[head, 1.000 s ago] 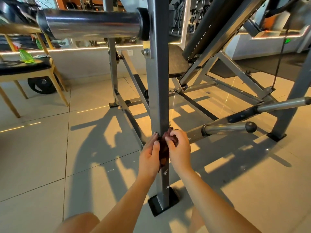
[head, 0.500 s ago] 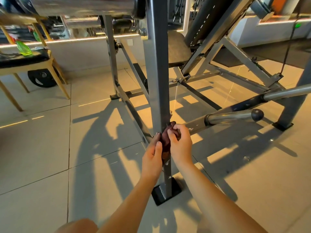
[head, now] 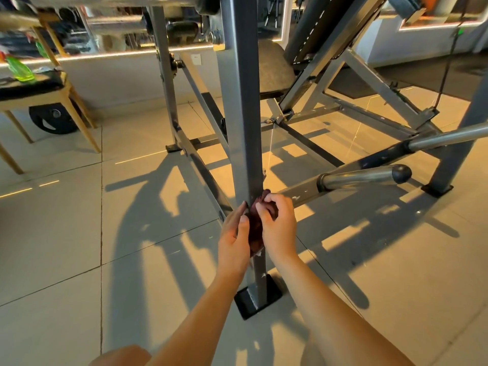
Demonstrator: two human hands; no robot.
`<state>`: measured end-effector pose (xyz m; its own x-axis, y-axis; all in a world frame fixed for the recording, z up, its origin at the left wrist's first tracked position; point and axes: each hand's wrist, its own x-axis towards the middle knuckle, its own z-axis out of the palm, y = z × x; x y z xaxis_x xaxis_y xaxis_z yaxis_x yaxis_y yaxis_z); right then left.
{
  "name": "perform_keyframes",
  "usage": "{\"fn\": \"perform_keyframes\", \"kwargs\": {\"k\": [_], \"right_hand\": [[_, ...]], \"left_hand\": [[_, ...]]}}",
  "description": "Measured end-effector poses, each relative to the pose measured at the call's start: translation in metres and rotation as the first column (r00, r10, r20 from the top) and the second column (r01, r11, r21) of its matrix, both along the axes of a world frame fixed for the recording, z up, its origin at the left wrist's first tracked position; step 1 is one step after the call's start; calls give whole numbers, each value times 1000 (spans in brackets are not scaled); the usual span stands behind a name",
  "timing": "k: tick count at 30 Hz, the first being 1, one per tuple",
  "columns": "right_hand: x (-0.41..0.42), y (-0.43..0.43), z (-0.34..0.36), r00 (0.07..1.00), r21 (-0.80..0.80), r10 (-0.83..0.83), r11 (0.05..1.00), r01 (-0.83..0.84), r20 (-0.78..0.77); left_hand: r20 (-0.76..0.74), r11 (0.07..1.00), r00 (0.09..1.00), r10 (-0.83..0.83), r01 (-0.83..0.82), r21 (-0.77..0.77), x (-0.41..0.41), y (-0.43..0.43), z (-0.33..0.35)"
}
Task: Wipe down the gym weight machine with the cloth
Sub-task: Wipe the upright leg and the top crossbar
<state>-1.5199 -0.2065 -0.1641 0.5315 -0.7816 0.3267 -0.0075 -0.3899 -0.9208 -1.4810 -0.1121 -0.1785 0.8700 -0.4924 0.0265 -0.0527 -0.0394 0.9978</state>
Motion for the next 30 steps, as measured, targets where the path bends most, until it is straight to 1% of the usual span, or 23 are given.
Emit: {"fn": "perform_keyframes", "kwargs": {"k": [3,4,5,7,8,10,12,13,14,16,17,18,19,20,22,23,24,25,26,27,28,30], "right_hand": [[-7,-8,6,992,33,24,999,-20,-126],[-8,-10,10,993,89,11,996,-1,-117],[-9,-11,15,997,186,-14,982,29,-81],[-13,-8,24,999,418,-50,908,36,22],[-15,-4,28,997,490,-46,872,7,67],[-20,4,30,996,529,-7,848,-40,87],[-26,10,27,998,525,46,849,-64,47],[-29,13,26,996,557,74,826,-85,41],[-32,15,24,993,620,106,776,-118,56],[-37,17,23,979,729,138,653,-203,150],[-39,17,25,973,739,127,634,-228,192],[-39,16,27,970,723,103,651,-232,218],[-39,15,30,970,680,75,700,-216,231],[-39,12,34,972,602,49,777,-183,231],[-35,6,43,972,336,21,936,-101,233],[-31,2,46,974,174,20,983,-60,226],[-24,-2,46,978,16,28,999,-32,208],[-17,-4,46,983,-119,50,992,-29,175],[-11,-5,43,989,-213,72,976,-43,132],[-5,-5,39,992,-259,84,964,-56,97],[-1,-6,34,994,-269,80,962,-56,78],[-1,-8,21,996,-249,60,968,-41,68]], "left_hand": [[18,1000,1000,-3,3,3,-4,-1,2],[39,1000,999,-10,9,18,-6,-1,3],[59,999,998,-13,10,41,-7,-1,4],[90,997,996,2,-9,74,-10,0,8],[92,996,996,11,-19,82,-10,0,9],[53,996,998,30,-34,80,-9,2,15],[26,998,998,60,-60,18,-9,5,25],[25,998,998,62,-61,-29,-9,6,29],[33,997,998,50,-48,-65,-10,7,33],[47,995,999,-4,9,-98,-13,7,37],[39,994,999,-34,38,-107,-14,7,37],[27,991,998,-63,66,-117,-16,7,38],[30,989,997,-72,76,-124,-16,8,39],[46,989,997,-60,65,-136,-16,9,40],[99,991,995,21,-7,-134,-9,12,37],[104,992,992,67,-55,-117,-3,13,33],[92,993,992,87,-78,-92,2,13,28],[63,996,996,69,-65,-62,5,14,22],[25,999,999,28,-27,-36,6,14,16],[-8,1000,1000,-9,9,-13,7,13,10],[-26,999,999,-39,39,5,5,12,7],[-42,998,997,-58,58,-6,3,11,2]]}}
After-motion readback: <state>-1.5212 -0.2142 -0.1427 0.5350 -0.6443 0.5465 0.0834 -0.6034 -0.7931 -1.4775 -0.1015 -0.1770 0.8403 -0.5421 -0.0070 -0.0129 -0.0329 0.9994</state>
